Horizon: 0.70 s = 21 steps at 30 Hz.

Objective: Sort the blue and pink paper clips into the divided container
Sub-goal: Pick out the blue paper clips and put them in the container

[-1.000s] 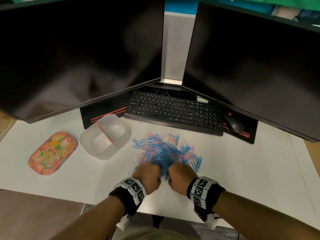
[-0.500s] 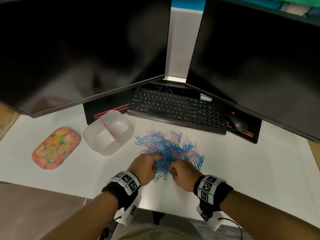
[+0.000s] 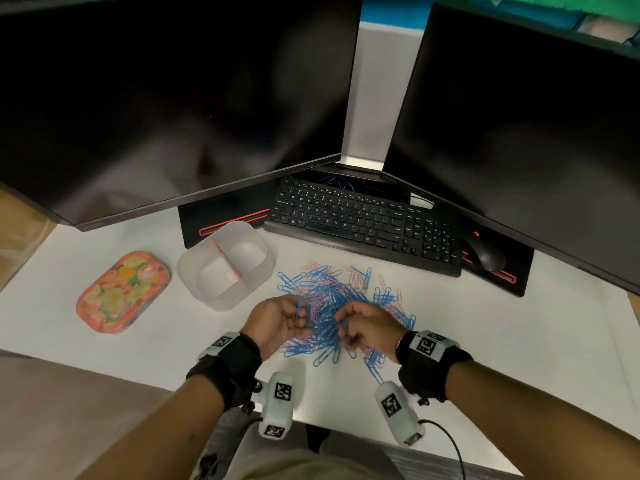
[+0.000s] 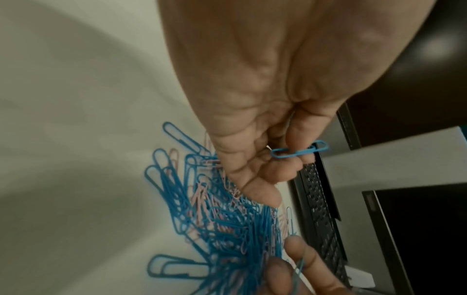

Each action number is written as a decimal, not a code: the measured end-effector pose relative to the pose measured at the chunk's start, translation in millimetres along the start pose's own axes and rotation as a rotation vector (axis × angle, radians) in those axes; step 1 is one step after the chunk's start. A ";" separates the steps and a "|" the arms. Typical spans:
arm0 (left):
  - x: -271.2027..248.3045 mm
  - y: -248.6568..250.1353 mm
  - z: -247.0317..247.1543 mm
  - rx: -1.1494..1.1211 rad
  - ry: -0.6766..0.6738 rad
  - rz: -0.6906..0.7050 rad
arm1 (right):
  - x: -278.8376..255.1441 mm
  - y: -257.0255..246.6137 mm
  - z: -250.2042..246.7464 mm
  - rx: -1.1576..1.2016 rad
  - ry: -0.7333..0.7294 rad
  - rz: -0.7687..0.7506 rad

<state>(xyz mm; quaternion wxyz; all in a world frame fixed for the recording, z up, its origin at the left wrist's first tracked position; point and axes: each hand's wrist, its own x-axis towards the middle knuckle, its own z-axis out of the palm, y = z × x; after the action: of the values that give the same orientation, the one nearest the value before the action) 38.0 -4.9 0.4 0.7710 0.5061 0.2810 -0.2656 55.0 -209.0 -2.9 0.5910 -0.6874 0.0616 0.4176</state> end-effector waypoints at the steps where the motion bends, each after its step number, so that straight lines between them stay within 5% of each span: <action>1: -0.2 -0.6 -1.5 -0.045 -0.011 -0.019 | 1.2 -0.2 0.2 0.029 -0.004 0.011; 3: -2.5 -1.1 -1.6 -0.098 -0.043 -0.047 | 4.7 1.2 1.1 -0.017 -0.006 0.026; 6: -0.4 -6.1 -4.4 0.030 -0.030 -0.054 | 6.5 5.9 4.8 -0.543 0.039 -0.122; 10: 7.5 -23.1 -28.9 0.807 0.122 0.238 | 8.4 18.7 9.3 -1.150 0.019 -0.441; 14: -3.1 -37.0 -51.8 1.352 0.071 0.461 | 16.7 19.8 9.6 -1.247 0.029 -0.581; 21: -3.0 -40.7 -56.3 1.493 0.007 0.540 | 22.9 21.1 10.1 -1.253 0.049 -0.630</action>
<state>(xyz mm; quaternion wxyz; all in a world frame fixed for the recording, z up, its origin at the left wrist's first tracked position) -1.6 33.7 -41.7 0.2647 0.9407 -0.1015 -0.1861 52.5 -197.1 -33.3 0.1748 -0.8928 -0.3797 0.1679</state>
